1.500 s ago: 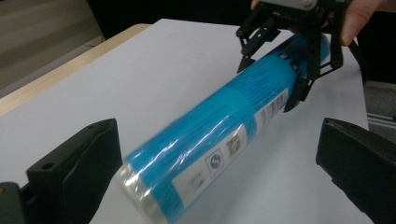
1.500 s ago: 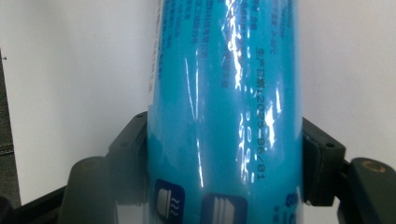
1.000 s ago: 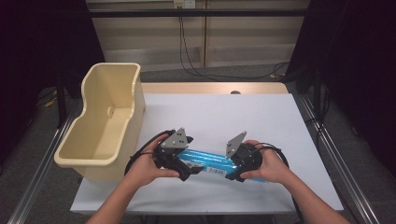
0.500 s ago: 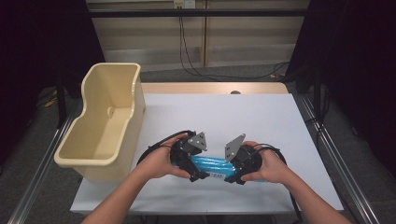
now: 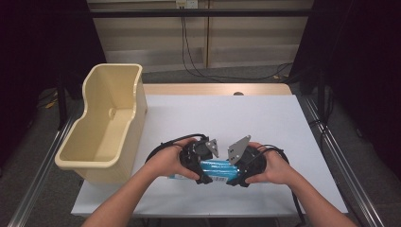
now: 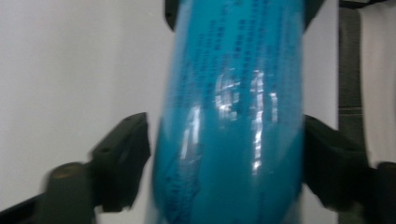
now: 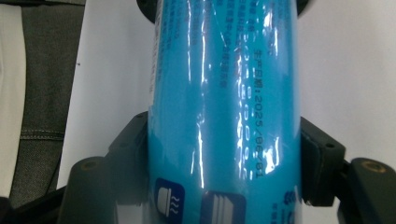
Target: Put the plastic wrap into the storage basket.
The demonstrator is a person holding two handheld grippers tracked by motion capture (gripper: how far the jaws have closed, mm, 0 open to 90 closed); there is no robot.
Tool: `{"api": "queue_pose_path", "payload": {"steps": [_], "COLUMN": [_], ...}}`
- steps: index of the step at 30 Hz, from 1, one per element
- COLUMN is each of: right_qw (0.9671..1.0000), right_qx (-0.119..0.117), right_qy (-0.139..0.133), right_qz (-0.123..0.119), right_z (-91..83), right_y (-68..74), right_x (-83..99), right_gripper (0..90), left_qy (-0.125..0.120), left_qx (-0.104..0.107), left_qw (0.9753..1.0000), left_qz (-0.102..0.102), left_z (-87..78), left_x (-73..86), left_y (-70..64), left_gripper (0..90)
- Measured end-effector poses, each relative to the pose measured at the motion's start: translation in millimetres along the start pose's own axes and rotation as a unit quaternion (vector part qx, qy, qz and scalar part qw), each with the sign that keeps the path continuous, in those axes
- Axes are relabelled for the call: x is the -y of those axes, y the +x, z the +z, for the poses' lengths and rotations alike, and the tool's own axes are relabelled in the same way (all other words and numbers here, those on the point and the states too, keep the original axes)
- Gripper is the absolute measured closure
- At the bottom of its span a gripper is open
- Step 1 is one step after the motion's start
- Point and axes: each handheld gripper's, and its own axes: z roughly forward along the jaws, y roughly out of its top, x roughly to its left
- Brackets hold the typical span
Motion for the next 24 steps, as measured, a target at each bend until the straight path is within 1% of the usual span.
{"api": "queue_pose_path", "payload": {"steps": [1,2,3,4,5,6,7,8,9,10,11,12,13,14,15,16,17,18,19,20,21,22,23,24], "right_qw": [1.0000,0.9999,0.9999,0.9997,0.9997,0.9996,0.9993,0.9993,0.9983,0.9976,0.9970,0.9960,0.9944,0.9923,0.9902,0.9902,0.9864,0.9864,0.9845,0.9785,0.9748,0.9725,0.9679,0.9647], "right_qx": [-0.004,-0.006,-0.006,-0.016,-0.016,-0.013,-0.019,-0.019,-0.020,-0.016,-0.009,0.002,0.014,0.026,0.037,0.037,0.049,0.049,0.054,0.069,0.078,0.082,0.095,0.104], "right_qy": [-0.004,-0.009,-0.009,-0.018,-0.018,-0.023,-0.030,-0.030,-0.054,-0.067,-0.076,-0.086,-0.100,-0.113,-0.124,-0.124,-0.141,-0.141,-0.147,-0.164,-0.175,-0.182,-0.192,-0.197], "right_qz": [-0.001,-0.003,-0.003,-0.007,-0.007,-0.012,-0.008,-0.008,-0.001,0.003,0.012,0.023,0.033,0.043,0.052,0.052,0.069,0.069,0.078,0.104,0.114,0.121,0.132,0.140], "right_z": [-0.8,-1.4,-1.4,-1.3,-1.3,-2.2,-3.0,-3.0,-5.3,-6.7,-8.1,-9.9,-12.9,-16.7,-20.6,-20.6,-27.4,-27.4,-29.3,-33.5,-34.9,-35.8,-37.0,-37.5], "right_y": [-0.7,-1.1,-1.1,-0.9,-0.9,-0.7,-1.4,-1.4,-3.3,-4.5,-4.8,-5.1,-5.4,-6.1,-7.0,-7.0,-8.9,-8.9,-9.1,-9.3,-8.8,-8.4,-7.4,-6.7], "right_x": [0.8,1.8,1.8,2.1,2.1,1.6,2.2,2.2,4.6,5.3,5.5,5.5,5.9,7.4,9.7,9.7,16.5,16.5,19.3,27.5,31.3,33.9,38.1,40.4], "right_gripper": [32.1,32.2,32.2,32.1,32.1,32.1,32.1,32.1,31.3,30.1,27.2,22.3,16.9,15.1,13.2,13.2,10.8,10.8,8.6,5.6,5.2,3.7,2.2,1.4], "left_qy": [0.013,0.020,0.020,0.037,0.037,0.038,0.038,0.036,0.039,0.044,0.048,0.048,0.061,0.072,0.072,0.075,0.081,0.081,0.076,0.071,0.065,0.063,0.061,0.061], "left_qx": [-0.002,0.002,0.002,0.006,0.006,0.008,0.008,0.008,0.010,0.003,0.000,0.000,-0.014,-0.018,-0.018,-0.025,-0.030,-0.030,-0.034,-0.031,-0.033,-0.033,-0.036,-0.036], "left_qw": [0.9999,0.9997,0.9997,0.9991,0.9991,0.9990,0.9990,0.9990,0.9989,0.9984,0.9977,0.9977,0.9959,0.9945,0.9945,0.9935,0.9915,0.9915,0.9908,0.9896,0.9892,0.9888,0.9886,0.9886], "left_qz": [-0.009,-0.012,-0.012,-0.017,-0.017,-0.020,-0.020,-0.024,-0.023,-0.035,-0.047,-0.047,-0.066,-0.073,-0.073,-0.082,-0.097,-0.097,-0.107,-0.121,-0.127,-0.131,-0.133,-0.133], "left_z": [-2.6,-3.6,-3.6,-5.9,-5.9,-9.8,-9.8,-12.9,-17.0,-22.3,-24.9,-24.9,-28.6,-31.0,-31.0,-32.3,-35.6,-35.6,-37.7,-42.8,-44.1,-47.2,-48.6,-48.6], "left_x": [-4.2,-5.7,-5.7,-9.2,-9.2,-10.6,-10.6,-11.2,-12.3,-13.9,-14.5,-14.5,-13.6,-12.3,-12.3,-10.1,-5.9,-5.9,-2.3,2.0,3.5,5.0,5.6,5.6], "left_y": [-2.5,-3.2,-3.2,-4.9,-4.9,-5.0,-5.0,-5.7,-5.2,-4.9,-4.7,-4.7,-1.7,0.6,0.6,1.7,4.4,4.4,5.5,7.7,7.8,8.7,8.8,8.8], "left_gripper": [28.9,29.6,30.1,30.4,30.5,30.7,30.8,30.8,31.2,31.4,31.5,31.8,32.0,32.1,32.2,32.2,32.2,32.2,32.2,32.2,32.2,32.2,32.2,32.2]}}
